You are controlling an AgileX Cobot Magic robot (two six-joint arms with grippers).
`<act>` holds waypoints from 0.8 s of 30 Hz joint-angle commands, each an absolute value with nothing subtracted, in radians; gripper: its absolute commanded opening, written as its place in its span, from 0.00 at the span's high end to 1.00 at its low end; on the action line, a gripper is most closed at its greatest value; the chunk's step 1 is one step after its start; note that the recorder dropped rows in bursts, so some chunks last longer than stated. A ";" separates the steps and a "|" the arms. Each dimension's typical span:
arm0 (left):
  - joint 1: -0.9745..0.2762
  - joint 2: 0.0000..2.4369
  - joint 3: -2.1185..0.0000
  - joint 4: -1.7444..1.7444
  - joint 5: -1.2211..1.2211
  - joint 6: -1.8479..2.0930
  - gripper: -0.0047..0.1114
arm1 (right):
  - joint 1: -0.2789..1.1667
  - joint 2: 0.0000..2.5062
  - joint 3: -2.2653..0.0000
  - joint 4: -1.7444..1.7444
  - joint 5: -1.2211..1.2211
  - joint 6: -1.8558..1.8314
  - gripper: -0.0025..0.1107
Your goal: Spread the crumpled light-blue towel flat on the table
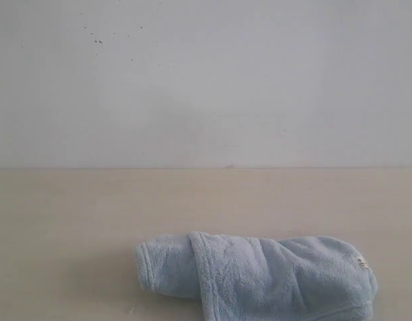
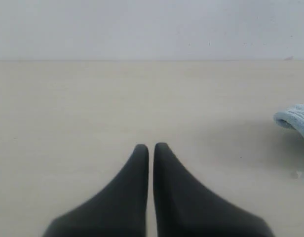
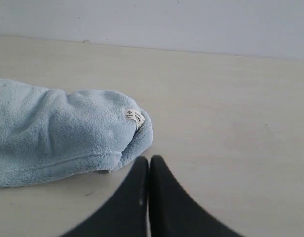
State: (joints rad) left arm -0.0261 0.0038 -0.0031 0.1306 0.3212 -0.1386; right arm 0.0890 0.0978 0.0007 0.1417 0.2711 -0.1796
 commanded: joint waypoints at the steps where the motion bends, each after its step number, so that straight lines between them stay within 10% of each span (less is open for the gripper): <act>1: -0.030 0.000 0.000 0.119 0.310 -0.137 0.93 | 0.090 0.093 0.000 0.143 0.268 -0.182 0.98; 24: -0.030 0.000 0.000 0.119 0.310 -0.137 0.93 | 0.090 0.093 0.000 0.484 0.000 0.278 0.98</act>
